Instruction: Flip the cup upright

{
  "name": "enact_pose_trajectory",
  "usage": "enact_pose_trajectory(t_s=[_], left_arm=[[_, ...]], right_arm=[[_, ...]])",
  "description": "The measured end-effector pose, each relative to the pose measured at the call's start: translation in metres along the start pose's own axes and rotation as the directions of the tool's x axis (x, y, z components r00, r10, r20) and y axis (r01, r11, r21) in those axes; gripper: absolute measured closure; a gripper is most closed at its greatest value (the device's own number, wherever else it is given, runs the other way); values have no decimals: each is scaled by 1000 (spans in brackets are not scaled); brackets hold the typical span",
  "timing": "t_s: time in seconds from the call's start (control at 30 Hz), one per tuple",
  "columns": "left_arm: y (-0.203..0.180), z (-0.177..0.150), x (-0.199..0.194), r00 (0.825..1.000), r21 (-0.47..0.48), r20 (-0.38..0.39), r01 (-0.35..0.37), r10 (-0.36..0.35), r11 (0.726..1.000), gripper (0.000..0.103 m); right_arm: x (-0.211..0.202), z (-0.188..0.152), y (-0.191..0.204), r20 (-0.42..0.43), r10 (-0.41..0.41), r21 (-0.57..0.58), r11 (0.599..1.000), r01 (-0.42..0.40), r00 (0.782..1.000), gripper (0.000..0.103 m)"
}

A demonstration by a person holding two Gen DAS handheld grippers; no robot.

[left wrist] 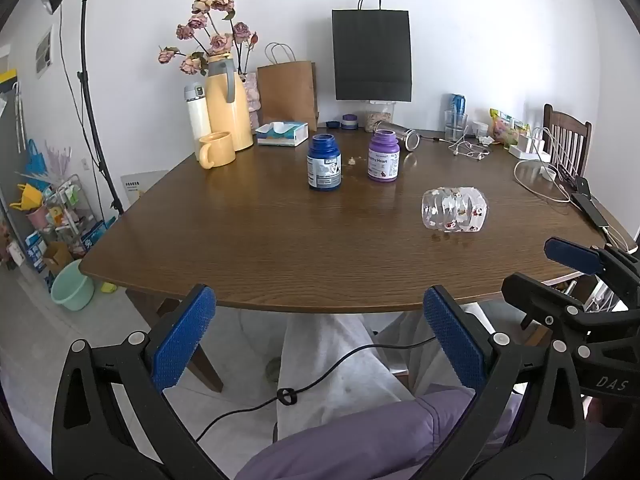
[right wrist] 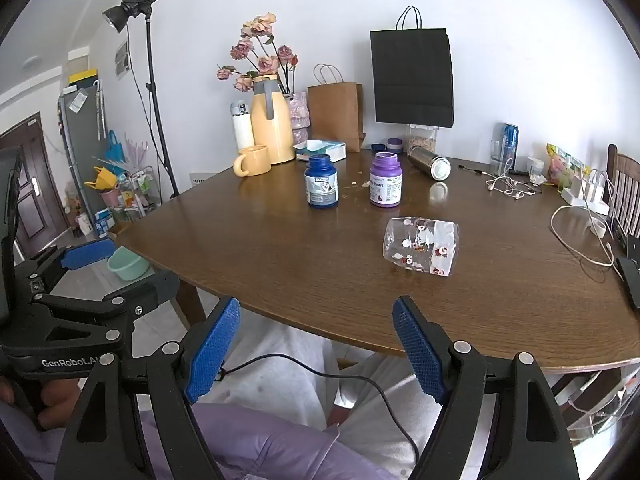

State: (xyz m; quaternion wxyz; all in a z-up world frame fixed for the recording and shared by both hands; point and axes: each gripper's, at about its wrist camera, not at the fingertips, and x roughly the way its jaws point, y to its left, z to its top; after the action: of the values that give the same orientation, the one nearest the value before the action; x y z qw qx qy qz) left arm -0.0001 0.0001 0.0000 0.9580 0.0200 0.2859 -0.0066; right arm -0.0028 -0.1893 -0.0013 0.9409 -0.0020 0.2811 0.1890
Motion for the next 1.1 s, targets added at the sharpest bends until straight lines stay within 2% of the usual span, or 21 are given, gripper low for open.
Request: enact_pose_trajectory(t_s=[0.6, 0.93, 1.1], left_arm=[[11, 2, 0, 1000, -25, -2, -9, 9, 1000, 0], [8, 2, 5, 998, -18, -32, 48, -49, 999, 0], [10, 1, 6, 998, -21, -39, 45, -46, 999, 0]], right_arm=[[-2, 2, -4, 2, -16, 0, 1000, 16, 1000, 20], [1, 0, -6, 0, -16, 9, 1000, 16, 1000, 20], [1, -1, -5, -4, -15, 7, 1000, 15, 1000, 20]])
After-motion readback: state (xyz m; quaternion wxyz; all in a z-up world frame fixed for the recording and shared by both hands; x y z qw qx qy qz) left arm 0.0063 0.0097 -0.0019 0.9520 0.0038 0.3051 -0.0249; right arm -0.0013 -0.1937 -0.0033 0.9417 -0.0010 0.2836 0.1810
